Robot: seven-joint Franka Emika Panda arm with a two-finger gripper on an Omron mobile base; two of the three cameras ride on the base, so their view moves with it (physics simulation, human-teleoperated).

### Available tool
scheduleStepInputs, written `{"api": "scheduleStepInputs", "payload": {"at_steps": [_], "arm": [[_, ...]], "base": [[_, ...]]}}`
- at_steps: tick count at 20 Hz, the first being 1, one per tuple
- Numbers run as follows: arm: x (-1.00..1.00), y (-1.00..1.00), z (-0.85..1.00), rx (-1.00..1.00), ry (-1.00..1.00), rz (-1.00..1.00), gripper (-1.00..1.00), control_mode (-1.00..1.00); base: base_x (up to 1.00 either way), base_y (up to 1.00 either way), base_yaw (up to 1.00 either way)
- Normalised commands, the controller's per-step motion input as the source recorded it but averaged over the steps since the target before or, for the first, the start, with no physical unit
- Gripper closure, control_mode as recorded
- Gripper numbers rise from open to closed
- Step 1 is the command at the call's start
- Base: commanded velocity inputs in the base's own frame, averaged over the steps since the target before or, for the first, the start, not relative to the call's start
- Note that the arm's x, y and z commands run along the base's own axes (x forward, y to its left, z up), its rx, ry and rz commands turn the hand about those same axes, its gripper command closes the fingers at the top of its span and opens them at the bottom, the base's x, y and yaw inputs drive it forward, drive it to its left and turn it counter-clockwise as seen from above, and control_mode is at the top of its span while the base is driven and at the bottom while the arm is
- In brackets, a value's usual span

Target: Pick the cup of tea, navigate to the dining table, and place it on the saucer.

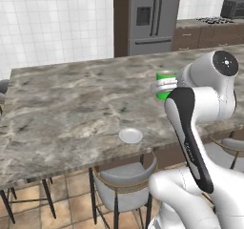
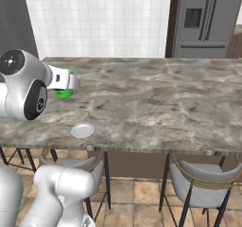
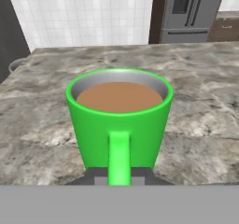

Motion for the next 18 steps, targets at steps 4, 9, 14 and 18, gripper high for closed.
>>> {"api": "scheduleStepInputs", "payload": {"at_steps": [4, 9, 14, 18], "arm": [[1.0, 0.22, 0.08, 0.0, 0.36, 0.1, 1.0, -1.0], [0.98, 0.15, 0.0, -0.02, 0.48, 0.31, 1.0, -1.0], [0.4, 0.16, -0.47, -0.02, 0.1, 0.47, 1.0, -1.0], [0.6, 0.12, -0.8, -0.02, -0.12, 0.46, 1.0, -1.0]], "base": [[0.0, 0.0, 0.0], [0.0, 0.0, 0.0], [0.0, 0.0, 0.0], [0.0, 0.0, 0.0]]}}
